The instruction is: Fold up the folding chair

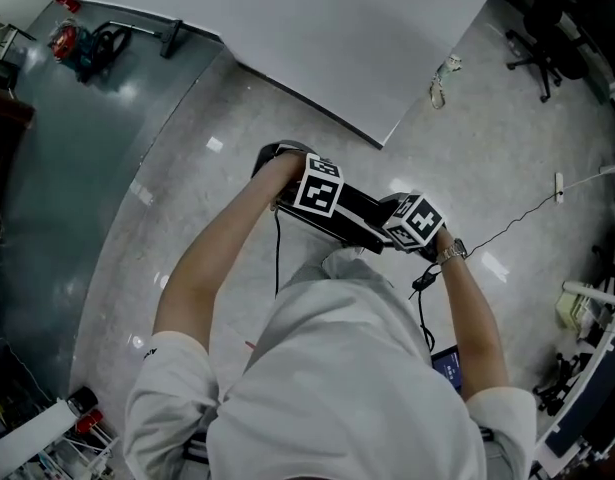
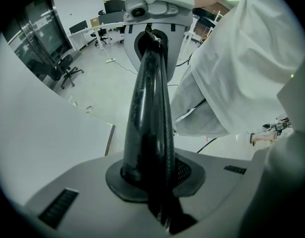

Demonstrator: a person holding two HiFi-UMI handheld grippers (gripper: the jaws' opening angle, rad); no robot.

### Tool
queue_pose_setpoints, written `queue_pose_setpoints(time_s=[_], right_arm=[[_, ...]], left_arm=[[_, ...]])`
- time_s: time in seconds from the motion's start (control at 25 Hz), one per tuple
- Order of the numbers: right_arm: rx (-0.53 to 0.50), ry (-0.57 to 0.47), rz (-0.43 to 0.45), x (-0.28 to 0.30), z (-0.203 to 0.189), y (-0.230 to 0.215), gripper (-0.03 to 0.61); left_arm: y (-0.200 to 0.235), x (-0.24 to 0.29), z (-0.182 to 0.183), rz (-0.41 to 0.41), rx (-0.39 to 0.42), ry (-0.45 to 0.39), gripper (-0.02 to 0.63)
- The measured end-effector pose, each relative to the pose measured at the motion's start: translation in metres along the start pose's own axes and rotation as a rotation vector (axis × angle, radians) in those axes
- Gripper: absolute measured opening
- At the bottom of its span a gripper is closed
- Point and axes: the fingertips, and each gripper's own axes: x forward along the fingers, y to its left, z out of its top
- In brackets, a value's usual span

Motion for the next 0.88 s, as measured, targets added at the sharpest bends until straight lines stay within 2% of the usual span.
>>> queue_pose_setpoints(time_s=[0.2,0.4,0.88], right_arm=[[-0.001,-0.007,0.008,-0.007,0.002,-0.028,0.097],[0.024,-0.012,0.012,-0.008,0.005,-0.041,0.097],[0.153,-0.003,-0.022,0.007,0.035,-0.076,0.097]], left_arm=[[0.027,0.001,0.004,-0.016,-0.014,0.008,0.067],[0.042,0.001,0.003,-0.044,0.006,0.009,0.067],[0.090,0.008,-0.027,-0.110,0.138,-0.026,0.066]])
